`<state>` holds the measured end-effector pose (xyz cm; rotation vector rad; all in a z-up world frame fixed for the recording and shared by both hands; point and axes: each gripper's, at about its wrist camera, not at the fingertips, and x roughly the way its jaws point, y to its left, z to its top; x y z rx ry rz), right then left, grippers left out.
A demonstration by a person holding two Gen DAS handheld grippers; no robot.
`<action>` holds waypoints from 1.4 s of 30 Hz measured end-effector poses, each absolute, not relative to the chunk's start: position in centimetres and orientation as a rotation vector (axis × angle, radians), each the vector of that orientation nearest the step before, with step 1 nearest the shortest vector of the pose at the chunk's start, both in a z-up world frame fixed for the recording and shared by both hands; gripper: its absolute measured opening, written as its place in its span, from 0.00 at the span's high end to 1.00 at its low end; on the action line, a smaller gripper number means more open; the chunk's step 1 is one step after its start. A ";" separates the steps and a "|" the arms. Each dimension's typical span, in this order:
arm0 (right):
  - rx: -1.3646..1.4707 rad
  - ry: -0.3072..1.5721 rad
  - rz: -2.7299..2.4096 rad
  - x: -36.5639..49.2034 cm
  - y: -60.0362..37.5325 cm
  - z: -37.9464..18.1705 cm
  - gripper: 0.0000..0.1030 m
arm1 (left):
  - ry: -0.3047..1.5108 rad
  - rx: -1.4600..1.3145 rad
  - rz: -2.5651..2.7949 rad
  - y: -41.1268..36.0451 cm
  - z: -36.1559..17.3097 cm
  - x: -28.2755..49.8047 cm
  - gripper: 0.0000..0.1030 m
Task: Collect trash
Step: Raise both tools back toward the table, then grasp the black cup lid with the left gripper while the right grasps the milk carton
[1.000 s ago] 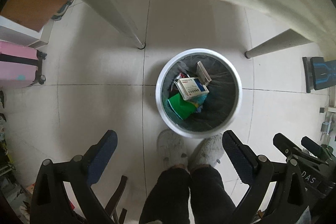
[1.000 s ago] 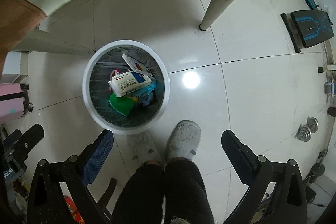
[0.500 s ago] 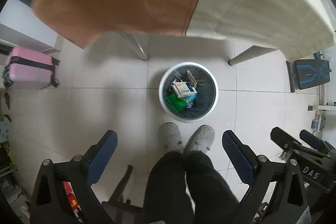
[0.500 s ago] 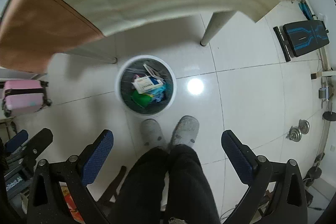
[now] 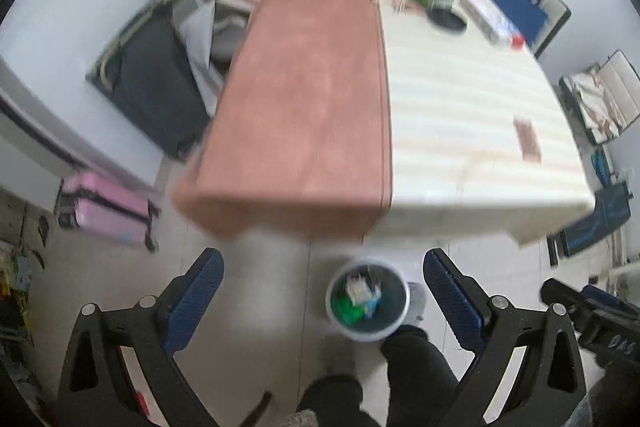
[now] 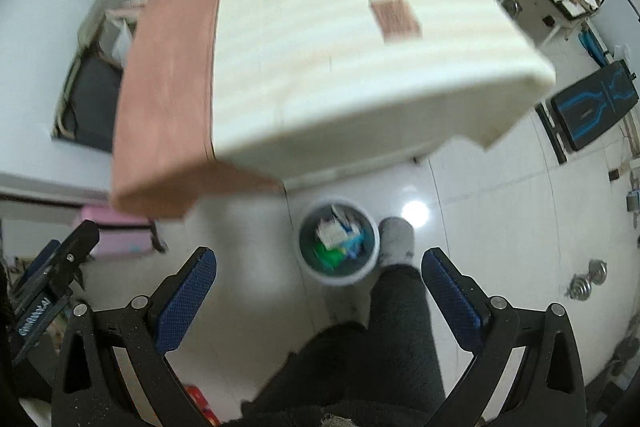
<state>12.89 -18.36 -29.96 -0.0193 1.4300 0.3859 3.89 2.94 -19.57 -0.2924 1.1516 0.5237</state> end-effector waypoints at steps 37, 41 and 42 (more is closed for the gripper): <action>-0.109 1.537 0.396 73.2 -9.9 -41.4 0.38 | 1.469 -0.580 0.499 9.1 -32.2 52.7 0.00; -0.113 1.546 0.386 73.1 -10.3 -41.3 0.40 | 1.487 -0.600 0.449 8.6 -33.1 53.9 0.00; -0.111 1.553 0.373 73.0 -10.6 -41.3 0.41 | 1.492 -0.597 0.439 8.4 -33.3 54.2 0.00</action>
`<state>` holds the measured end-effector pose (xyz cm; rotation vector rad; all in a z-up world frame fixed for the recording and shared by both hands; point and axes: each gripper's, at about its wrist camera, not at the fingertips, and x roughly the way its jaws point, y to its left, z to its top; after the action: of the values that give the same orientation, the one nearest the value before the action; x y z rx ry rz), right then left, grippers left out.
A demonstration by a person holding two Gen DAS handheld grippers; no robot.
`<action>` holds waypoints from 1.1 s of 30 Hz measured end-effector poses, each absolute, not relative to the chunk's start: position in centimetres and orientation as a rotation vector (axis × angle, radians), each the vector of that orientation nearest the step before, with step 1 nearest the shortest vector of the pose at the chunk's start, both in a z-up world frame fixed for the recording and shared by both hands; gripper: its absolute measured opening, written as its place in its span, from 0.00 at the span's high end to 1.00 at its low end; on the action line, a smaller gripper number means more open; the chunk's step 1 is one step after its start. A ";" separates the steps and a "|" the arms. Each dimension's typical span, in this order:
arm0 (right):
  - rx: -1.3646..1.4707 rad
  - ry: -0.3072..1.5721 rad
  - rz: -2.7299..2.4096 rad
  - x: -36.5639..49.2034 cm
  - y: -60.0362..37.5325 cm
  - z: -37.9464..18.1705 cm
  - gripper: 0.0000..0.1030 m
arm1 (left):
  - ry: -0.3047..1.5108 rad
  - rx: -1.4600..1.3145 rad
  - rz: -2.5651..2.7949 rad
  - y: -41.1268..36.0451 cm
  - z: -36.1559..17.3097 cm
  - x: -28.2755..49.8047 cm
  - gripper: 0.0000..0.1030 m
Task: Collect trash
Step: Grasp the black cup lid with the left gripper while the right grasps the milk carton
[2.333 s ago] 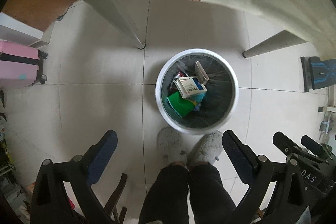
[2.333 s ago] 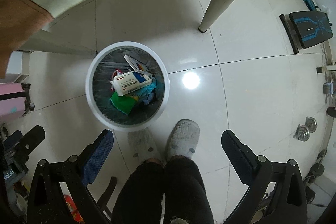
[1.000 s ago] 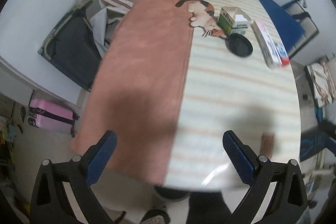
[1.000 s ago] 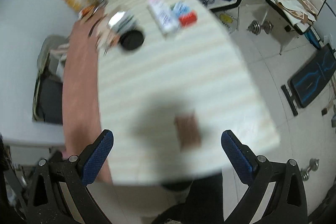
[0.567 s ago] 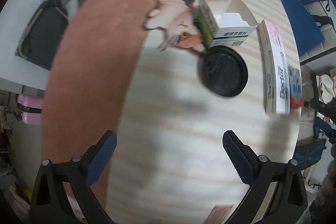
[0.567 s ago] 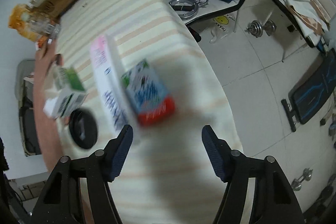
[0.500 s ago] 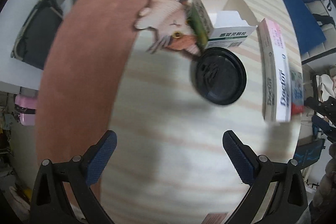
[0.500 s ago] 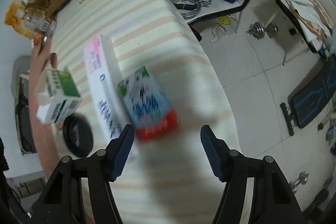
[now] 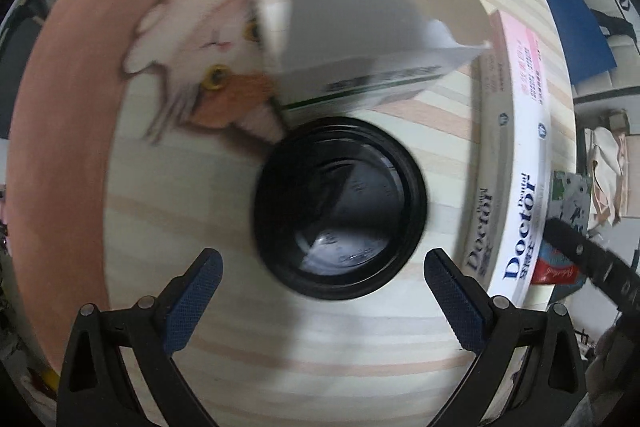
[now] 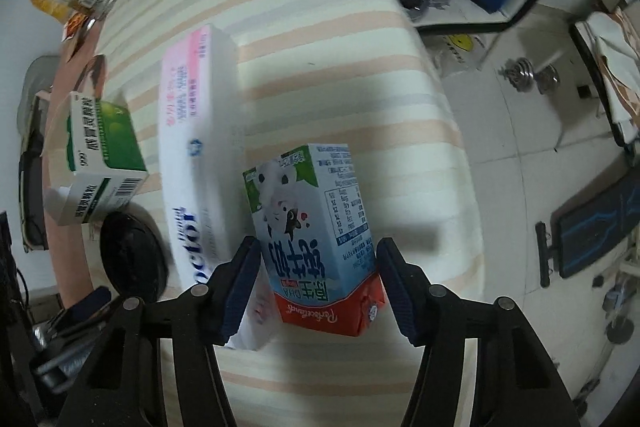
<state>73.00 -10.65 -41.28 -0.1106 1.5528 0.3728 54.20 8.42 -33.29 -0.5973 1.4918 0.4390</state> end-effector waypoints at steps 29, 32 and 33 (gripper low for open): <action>-0.205 1.652 0.379 63.6 -15.3 -43.9 0.48 | 1.520 -0.531 0.398 5.4 -33.7 43.2 0.18; -0.230 1.623 0.362 62.7 -15.2 -43.9 0.47 | 1.516 -0.490 0.395 4.5 -33.9 41.7 0.18; -0.238 1.622 0.351 62.7 -15.0 -43.8 0.45 | 1.528 -0.475 0.397 4.3 -34.0 41.9 0.17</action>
<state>62.67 -14.98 -43.81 -0.2379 1.6219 0.3506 41.90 4.31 -33.98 -0.4747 1.5284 0.3970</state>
